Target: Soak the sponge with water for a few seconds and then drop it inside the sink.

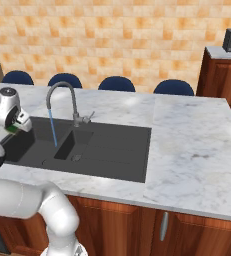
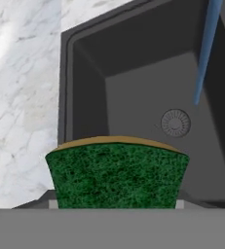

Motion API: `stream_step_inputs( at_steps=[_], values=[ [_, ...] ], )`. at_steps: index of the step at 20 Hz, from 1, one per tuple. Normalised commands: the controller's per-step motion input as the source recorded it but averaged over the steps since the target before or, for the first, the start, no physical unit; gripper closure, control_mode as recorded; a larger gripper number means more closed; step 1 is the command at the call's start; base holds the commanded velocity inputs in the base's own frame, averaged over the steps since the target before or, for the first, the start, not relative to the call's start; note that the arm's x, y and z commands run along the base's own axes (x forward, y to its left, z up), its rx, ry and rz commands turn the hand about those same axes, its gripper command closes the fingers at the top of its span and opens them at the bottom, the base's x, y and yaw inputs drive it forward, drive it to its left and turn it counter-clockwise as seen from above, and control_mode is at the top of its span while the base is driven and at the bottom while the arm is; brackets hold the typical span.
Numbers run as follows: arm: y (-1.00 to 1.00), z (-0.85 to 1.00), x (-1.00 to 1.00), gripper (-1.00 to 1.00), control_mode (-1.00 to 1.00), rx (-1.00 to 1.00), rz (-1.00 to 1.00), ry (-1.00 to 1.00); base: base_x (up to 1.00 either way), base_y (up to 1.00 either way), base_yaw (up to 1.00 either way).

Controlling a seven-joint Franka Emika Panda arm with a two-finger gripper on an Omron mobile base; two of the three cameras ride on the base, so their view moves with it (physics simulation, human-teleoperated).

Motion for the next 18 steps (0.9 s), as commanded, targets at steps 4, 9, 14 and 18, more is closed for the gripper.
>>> stream_step_inputs(
  at_steps=[4, 9, 14, 18],
  values=[
    [-0.23, 0.01, 0.0, 1.0, -1.0, -0.07, 0.0, 0.15, 0.0, 0.0, 0.0],
    [0.03, -0.01, 0.0, 1.0, -1.0, -0.1, 0.0, 0.05, 0.0, 0.0, 0.0],
    [0.08, -0.25, 0.0, 1.0, -1.0, -0.13, 0.0, -0.08, 0.0, 0.0, 0.0],
    [0.01, -0.38, 0.0, 1.0, -1.0, -0.05, 0.0, -0.14, 0.0, 0.0, 0.0]
  ],
)
